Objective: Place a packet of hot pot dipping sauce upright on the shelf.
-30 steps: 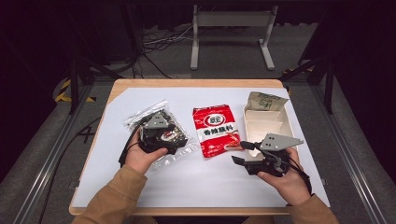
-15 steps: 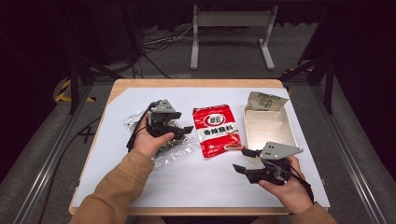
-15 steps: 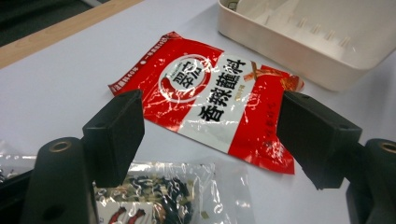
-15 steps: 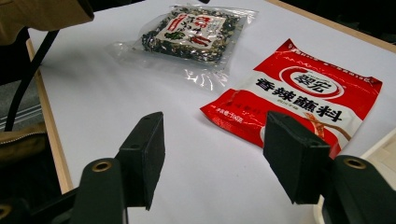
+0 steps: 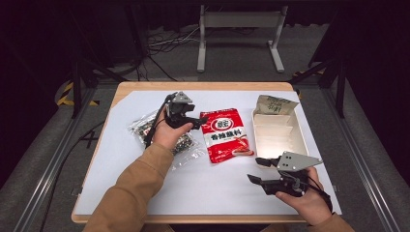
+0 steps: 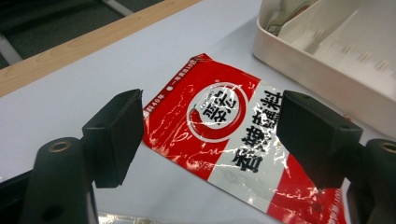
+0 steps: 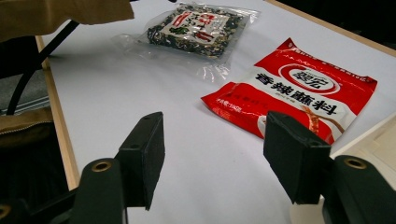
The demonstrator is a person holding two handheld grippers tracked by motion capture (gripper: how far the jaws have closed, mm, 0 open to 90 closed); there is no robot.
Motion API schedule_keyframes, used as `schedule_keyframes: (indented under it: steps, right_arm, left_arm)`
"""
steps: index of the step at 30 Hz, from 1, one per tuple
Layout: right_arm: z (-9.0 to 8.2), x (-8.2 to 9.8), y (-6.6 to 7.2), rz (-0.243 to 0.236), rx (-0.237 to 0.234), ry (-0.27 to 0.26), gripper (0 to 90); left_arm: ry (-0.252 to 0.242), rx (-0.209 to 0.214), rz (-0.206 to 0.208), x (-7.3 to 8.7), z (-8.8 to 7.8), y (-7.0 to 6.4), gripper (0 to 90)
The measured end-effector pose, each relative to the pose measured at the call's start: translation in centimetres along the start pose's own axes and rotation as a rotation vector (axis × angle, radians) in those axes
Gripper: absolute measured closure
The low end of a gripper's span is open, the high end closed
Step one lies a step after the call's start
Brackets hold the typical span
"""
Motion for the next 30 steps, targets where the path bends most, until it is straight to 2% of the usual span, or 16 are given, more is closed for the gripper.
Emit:
schedule_keyframes:
  steps: [6,12,17,23,25,27,28,30]
  right_arm:
    - [0.1,0.6,0.2,-0.002,-0.013,-0.016,38.8]
    - [0.3,1.0,0.2,-0.004,-0.023,-0.020,38.7]
    - [0.2,0.8,0.5,-0.010,-0.033,-0.034,38.7]
    - [0.2,0.8,0.8,-0.026,-0.049,-0.027,39.8]
    - [0.1,0.8,0.7,-0.026,-0.052,-0.029,40.1]
    - [0.1,0.8,0.7,-0.033,-0.056,-0.028,41.1]
    - [0.1,0.8,0.7,-0.033,-0.056,-0.028,41.1]
    - [0.0,0.9,0.7,-0.037,-0.057,-0.023,41.7]
  left_arm:
    - [0.020,-0.005,-0.052,-0.1,2.1,0.5,23.9]
    - [0.051,-0.030,-0.045,0.4,4.0,0.5,24.2]
    - [0.076,-0.048,-0.063,1.0,5.4,0.7,25.3]
    - [0.106,-0.052,-0.080,1.7,6.9,1.0,27.6]
    - [0.123,-0.055,-0.079,1.9,7.4,0.9,29.2]
    - [0.131,-0.067,-0.082,2.0,7.6,0.9,36.3]
    - [0.143,-0.080,-0.082,2.1,7.8,1.0,36.3]
    - [0.153,-0.078,-0.105,2.1,8.0,1.1,37.2]
Point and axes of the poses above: each handheld gripper's, and its own axes: z roughly forward along the jaws, x roughly out of its underside, y roughly to its left, the point moved 5 cm from there along z, roughly forward along the jaws, and after that the axes turned 14 degrees about -x, right-handed, at the moved point
